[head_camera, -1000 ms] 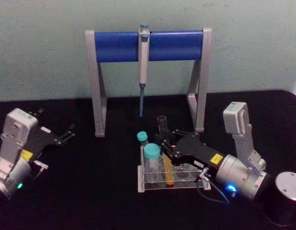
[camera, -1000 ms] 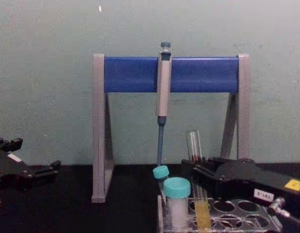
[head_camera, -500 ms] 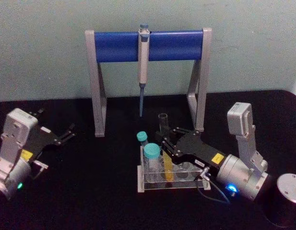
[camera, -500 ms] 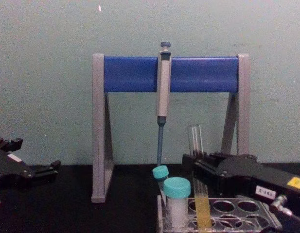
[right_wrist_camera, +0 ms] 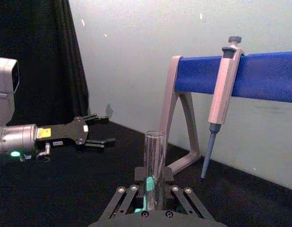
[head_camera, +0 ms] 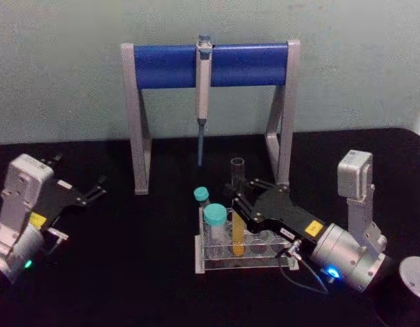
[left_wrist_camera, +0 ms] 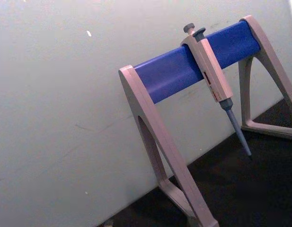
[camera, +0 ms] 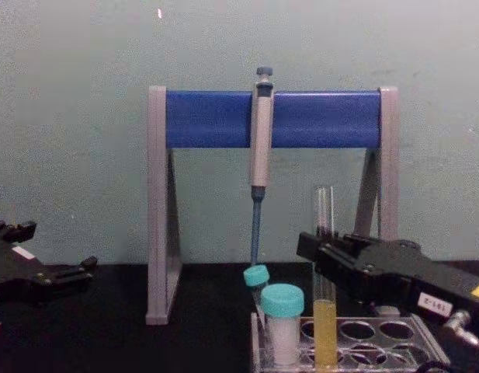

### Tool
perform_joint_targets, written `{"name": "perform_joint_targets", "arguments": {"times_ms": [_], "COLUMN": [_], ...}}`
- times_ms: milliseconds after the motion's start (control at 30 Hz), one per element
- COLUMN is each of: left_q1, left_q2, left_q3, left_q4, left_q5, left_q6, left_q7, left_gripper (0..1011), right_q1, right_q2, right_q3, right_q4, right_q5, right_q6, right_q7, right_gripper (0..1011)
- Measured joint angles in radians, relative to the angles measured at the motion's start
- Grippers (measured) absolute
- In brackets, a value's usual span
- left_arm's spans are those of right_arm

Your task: Pick up the test tube from the test tube rack, shake it, then place it back into the test tube rack.

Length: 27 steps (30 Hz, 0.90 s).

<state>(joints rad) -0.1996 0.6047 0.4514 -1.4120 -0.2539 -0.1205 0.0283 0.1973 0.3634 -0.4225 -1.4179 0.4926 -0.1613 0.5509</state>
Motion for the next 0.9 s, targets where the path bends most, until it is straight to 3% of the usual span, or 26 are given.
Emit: {"name": "perform_joint_targets", "arguments": {"times_ms": [300,567,900], "left_q1": [0.0,0.0,0.0], "left_q2": [0.0,0.0,0.0], "left_q3": [0.0,0.0,0.0], "left_q4": [0.0,0.0,0.0], "left_q5": [0.0,0.0,0.0], "left_q6": [0.0,0.0,0.0], "left_q7": [0.0,0.0,0.0], "left_gripper": [1001,1001,1001], "right_q1": [-0.02,-0.036,-0.013], "right_q2": [0.005,0.026,0.034], "right_q3": [0.012,0.029,0.05], "right_q4": [-0.031,-0.099,-0.133], "right_q5": [0.006,-0.006,-0.022], "right_q6": [-0.017,-0.025,-0.037], "right_q7": [-0.002,-0.016,-0.028], "right_gripper": [233,233,233]}}
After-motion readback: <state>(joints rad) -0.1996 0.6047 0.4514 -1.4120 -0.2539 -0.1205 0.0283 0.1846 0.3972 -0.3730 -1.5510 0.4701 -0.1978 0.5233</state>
